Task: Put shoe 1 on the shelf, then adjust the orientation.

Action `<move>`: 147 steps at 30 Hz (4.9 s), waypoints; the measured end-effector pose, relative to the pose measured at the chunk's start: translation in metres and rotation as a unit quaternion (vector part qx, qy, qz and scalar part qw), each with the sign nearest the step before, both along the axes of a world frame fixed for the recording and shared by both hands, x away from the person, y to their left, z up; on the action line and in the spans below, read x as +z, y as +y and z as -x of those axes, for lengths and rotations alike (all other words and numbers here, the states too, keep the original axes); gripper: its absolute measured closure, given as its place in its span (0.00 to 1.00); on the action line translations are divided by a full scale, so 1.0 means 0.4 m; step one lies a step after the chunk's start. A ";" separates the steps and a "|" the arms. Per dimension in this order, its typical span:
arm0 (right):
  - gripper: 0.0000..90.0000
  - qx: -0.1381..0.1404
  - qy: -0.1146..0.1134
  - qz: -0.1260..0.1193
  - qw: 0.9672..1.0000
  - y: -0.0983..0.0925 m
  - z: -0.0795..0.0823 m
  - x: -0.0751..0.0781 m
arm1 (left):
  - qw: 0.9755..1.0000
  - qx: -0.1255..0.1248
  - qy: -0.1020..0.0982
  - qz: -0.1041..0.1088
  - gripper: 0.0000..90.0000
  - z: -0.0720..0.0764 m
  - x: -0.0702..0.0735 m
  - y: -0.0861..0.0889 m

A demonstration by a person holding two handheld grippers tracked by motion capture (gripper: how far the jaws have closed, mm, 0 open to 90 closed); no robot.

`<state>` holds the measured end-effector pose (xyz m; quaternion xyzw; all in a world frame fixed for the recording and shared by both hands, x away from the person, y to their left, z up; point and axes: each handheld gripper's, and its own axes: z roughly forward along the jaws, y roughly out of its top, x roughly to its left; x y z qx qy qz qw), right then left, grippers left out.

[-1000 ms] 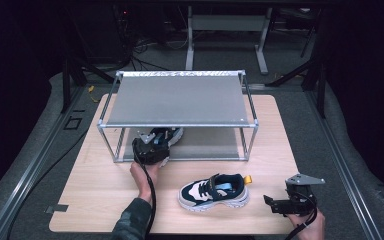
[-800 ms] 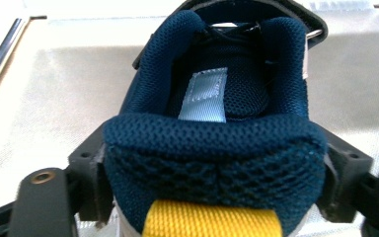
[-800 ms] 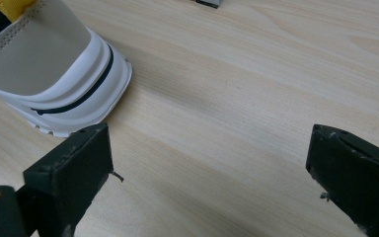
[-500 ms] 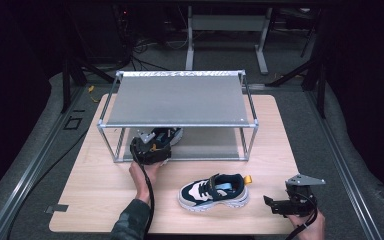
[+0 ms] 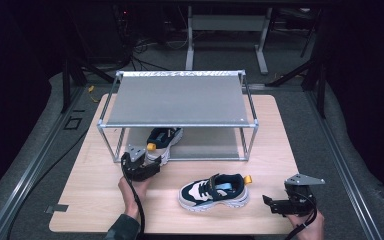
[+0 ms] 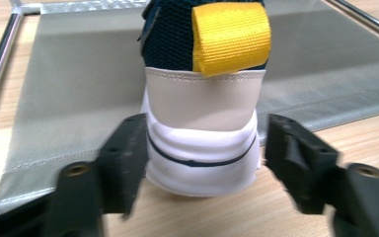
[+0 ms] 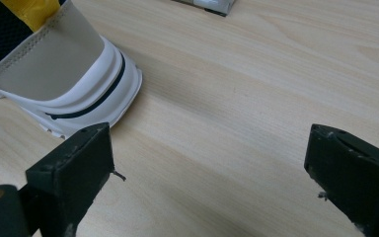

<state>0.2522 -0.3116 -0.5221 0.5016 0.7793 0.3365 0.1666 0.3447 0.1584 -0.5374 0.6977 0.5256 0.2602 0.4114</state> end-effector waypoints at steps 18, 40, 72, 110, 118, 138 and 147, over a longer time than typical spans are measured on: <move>0.06 0.006 -0.009 -0.007 1.000 0.008 0.001 0.009 | 0.999 0.035 -0.016 0.038 0.69 -0.041 -0.006 -0.057; 0.06 0.027 -0.002 -0.023 0.999 0.003 -0.002 0.002 | 0.999 -0.038 0.032 0.008 0.16 0.009 0.011 -0.002; 0.05 0.087 -0.009 -0.015 0.996 0.060 -0.028 0.022 | 0.998 -0.050 0.036 -0.006 0.00 0.213 0.022 0.194; 0.19 0.269 -0.005 -0.023 0.963 0.227 -0.114 0.026 | 0.996 -0.074 0.041 -0.004 0.00 0.225 0.004 0.191; 0.24 0.209 -0.022 -0.020 0.977 0.234 -0.080 0.024 | 0.997 -0.069 0.037 -0.011 0.00 0.227 0.012 0.187; 0.06 0.268 -0.020 0.008 0.963 0.229 -0.081 0.031 | 0.996 -0.077 0.036 -0.010 0.00 0.245 0.012 0.203; 0.23 0.286 -0.020 0.026 0.958 0.243 -0.101 0.018 | 0.995 -0.089 0.040 -0.012 0.00 0.251 0.006 0.201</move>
